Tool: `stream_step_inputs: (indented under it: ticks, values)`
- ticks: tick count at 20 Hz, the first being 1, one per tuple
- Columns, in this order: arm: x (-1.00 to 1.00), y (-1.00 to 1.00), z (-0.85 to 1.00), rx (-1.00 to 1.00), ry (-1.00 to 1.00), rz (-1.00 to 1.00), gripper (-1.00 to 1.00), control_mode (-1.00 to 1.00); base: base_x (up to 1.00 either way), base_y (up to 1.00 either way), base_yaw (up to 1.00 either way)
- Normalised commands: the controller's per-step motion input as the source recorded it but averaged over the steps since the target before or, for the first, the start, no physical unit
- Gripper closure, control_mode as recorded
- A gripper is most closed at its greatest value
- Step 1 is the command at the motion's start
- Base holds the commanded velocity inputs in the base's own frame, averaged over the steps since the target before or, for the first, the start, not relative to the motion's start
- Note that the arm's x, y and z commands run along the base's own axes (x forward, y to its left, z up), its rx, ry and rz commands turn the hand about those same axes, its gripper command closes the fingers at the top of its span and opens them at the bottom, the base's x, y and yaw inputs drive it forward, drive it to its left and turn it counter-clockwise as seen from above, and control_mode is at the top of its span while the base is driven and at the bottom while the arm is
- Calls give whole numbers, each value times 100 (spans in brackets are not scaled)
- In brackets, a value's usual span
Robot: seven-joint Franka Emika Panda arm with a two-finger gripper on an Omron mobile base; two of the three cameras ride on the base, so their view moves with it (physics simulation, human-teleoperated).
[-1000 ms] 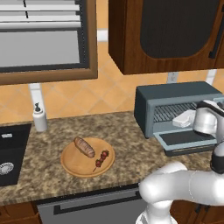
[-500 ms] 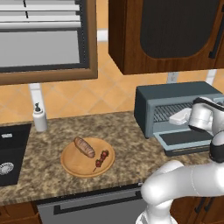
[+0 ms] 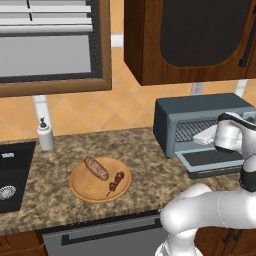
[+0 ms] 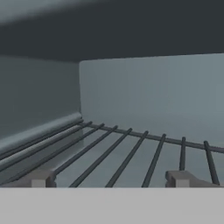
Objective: Pick up the kebab skewer and baguette bread, and place them inside the toaster oven. Close the toaster oven door and start by setting the timer.
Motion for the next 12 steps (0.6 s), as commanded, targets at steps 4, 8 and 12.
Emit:
stream_step_inputs:
  ticks: [4, 8, 12]
  values:
    - [-94, -18, -73, -6, 36, -5, -100, -100, 0, 0, 0]
    - [-100, -21, -73, -6, 47, -4, -100, -100, 0, 0, 0]
    - [-100, -17, -75, -8, 46, -5, -100, -100, 0, 0, 0]
